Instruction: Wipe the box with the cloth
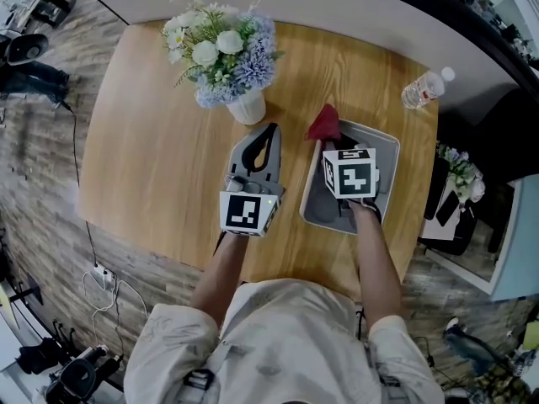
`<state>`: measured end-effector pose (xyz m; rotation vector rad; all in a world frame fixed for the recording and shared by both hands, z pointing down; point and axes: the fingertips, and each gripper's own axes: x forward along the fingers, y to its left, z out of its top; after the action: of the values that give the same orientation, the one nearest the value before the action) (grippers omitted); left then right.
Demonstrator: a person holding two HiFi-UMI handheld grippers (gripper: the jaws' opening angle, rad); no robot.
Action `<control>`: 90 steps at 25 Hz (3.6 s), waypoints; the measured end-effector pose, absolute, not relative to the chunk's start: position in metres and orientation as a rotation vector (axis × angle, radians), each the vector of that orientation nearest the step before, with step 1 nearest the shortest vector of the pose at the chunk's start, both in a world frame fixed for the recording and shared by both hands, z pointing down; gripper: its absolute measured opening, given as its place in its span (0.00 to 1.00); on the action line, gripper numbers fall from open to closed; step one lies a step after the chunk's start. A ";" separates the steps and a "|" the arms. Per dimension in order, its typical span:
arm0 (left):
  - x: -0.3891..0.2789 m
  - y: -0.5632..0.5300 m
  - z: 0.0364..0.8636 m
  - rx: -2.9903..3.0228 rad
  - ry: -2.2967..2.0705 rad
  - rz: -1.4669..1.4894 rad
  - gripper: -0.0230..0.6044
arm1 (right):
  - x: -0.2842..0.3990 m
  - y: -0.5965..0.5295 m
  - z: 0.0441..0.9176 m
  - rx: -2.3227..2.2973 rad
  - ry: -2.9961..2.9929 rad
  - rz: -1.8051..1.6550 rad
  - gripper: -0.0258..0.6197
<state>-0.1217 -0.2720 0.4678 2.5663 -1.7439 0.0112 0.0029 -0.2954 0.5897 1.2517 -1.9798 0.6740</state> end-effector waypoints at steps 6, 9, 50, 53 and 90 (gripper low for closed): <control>-0.120 -0.270 0.467 2.563 -1.745 0.019 0.05 | 0.003 -0.295 0.591 1.236 -1.985 0.677 0.14; -0.120 -0.269 0.466 2.566 -1.745 0.023 0.05 | 0.003 -0.295 0.589 1.236 -1.989 0.679 0.14; -0.089 -0.261 0.461 2.629 -1.669 0.036 0.05 | 0.137 -0.276 0.593 1.455 -1.777 0.691 0.14; -0.089 -0.261 0.461 2.625 -1.669 0.036 0.05 | 0.147 -0.273 0.593 1.463 -1.766 0.707 0.14; -0.087 -0.250 0.456 2.627 -1.691 0.026 0.05 | 0.167 -0.263 0.551 1.581 -1.818 0.707 0.14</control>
<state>-0.0872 -0.2502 0.4557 2.6273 -1.6911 0.0263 0.1673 -0.2632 0.5508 1.5808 -1.8183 0.7068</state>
